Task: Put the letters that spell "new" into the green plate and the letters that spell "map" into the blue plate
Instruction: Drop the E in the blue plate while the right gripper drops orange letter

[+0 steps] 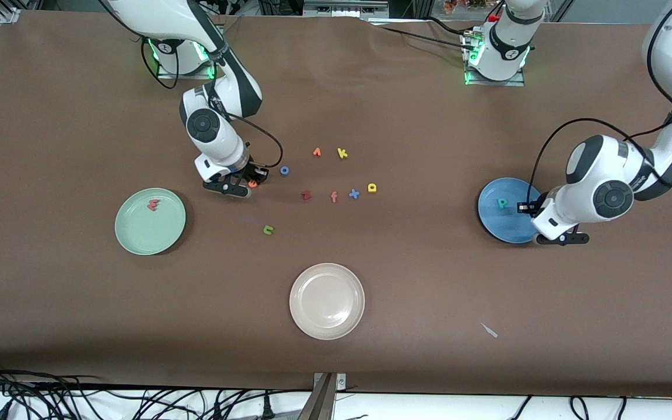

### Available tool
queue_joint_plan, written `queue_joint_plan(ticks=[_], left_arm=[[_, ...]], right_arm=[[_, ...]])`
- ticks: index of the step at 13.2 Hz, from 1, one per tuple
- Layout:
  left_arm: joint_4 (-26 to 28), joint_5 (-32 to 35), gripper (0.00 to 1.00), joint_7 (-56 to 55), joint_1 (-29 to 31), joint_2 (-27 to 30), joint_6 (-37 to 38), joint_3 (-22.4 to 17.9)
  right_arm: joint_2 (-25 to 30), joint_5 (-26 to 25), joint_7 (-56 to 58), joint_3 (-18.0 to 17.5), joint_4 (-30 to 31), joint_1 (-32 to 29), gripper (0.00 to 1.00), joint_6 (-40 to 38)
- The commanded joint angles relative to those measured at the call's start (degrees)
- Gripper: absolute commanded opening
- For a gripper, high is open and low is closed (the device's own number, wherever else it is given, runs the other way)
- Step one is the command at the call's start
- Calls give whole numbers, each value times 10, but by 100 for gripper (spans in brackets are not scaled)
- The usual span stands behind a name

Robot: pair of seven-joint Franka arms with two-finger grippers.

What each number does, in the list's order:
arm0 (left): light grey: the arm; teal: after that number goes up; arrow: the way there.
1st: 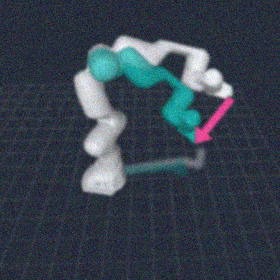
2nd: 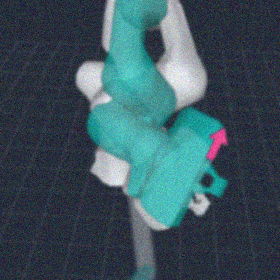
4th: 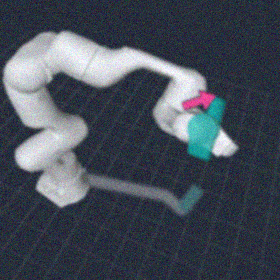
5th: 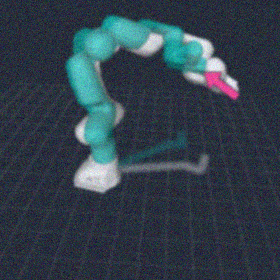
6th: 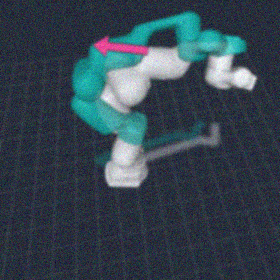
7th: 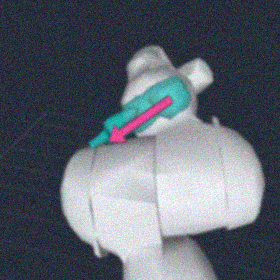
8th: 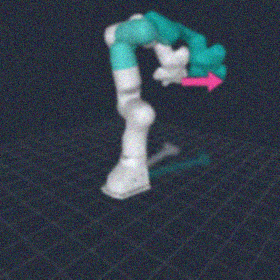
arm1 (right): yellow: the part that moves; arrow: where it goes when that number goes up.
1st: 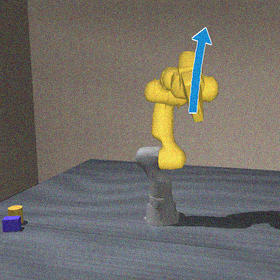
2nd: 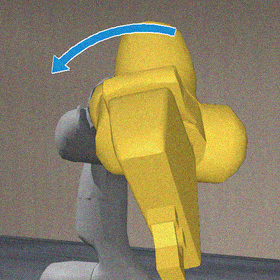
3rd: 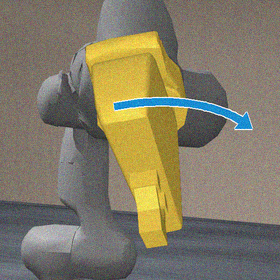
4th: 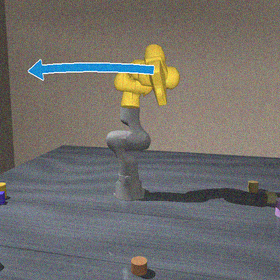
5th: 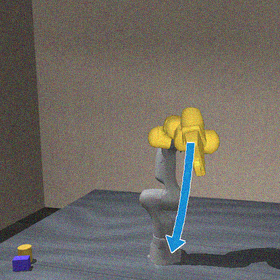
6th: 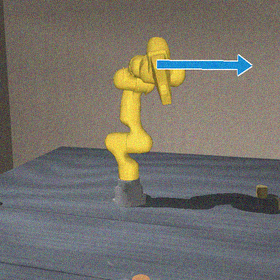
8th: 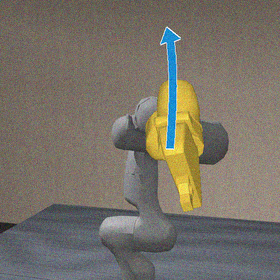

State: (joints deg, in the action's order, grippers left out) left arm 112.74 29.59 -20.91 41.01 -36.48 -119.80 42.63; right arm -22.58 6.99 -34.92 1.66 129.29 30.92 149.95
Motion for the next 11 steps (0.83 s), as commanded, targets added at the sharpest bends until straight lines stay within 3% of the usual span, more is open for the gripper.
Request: queue_joint_plan(ticks=[1,2,4,8,10,11], left_arm=[[-4,16,90,2,1,-3,-3,3],[-4,14,100,0,1,1,0,5],[-3,6,100,-19,-3,29,21,33],[-3,-28,100,-190,-9,36,48,145],[-2,-29,99,-299,-50,30,42,163],[-4,-28,99,-351,-79,22,36,163]], right_arm=[[21,-62,9,39,-37,3,21,-86],[24,-72,31,55,-49,3,21,-114],[37,-73,115,99,-59,3,21,-152],[39,-73,277,181,-55,2,21,-151],[30,-73,327,202,-55,-2,24,-139],[21,-72,336,205,-56,-9,32,-129]])
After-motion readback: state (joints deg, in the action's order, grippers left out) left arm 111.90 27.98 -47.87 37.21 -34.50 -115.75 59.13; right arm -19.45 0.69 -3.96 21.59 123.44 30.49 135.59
